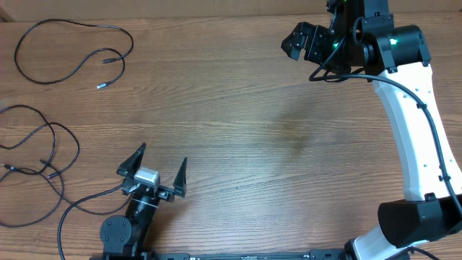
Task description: Untangle cables
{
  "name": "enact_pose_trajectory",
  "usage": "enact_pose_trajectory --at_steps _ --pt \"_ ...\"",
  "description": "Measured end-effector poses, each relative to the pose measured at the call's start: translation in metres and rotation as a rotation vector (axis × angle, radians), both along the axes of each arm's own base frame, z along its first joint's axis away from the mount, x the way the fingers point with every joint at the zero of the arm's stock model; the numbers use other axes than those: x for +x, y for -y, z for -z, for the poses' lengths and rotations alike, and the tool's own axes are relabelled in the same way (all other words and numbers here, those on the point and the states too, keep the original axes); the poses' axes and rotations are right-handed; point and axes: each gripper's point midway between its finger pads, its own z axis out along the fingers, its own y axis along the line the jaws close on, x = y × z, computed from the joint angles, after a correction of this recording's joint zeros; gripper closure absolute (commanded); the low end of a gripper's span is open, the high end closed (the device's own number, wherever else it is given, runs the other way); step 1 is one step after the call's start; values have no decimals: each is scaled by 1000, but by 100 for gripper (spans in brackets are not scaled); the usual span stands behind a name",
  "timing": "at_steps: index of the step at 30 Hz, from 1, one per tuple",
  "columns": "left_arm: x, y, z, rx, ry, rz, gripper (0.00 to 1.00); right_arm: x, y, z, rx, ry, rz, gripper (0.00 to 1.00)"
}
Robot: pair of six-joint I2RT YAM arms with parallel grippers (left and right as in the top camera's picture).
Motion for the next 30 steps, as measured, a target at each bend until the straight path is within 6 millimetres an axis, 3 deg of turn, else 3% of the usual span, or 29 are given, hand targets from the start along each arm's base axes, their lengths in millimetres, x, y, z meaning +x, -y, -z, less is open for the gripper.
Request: enact_pose_trajectory --at_steps 2,6,20,30 --pt "2 -8 4 -17 -20 -45 0 0 0 0 0 0 0 0" --pt "5 -23 32 -14 -134 -139 0 0 0 0 0 0 0 0" --pt "8 -57 34 -21 -141 -314 0 0 0 0 0 -1 0 0" --pt "8 -59 34 -15 -140 -323 0 0 0 0 0 0 0 0"
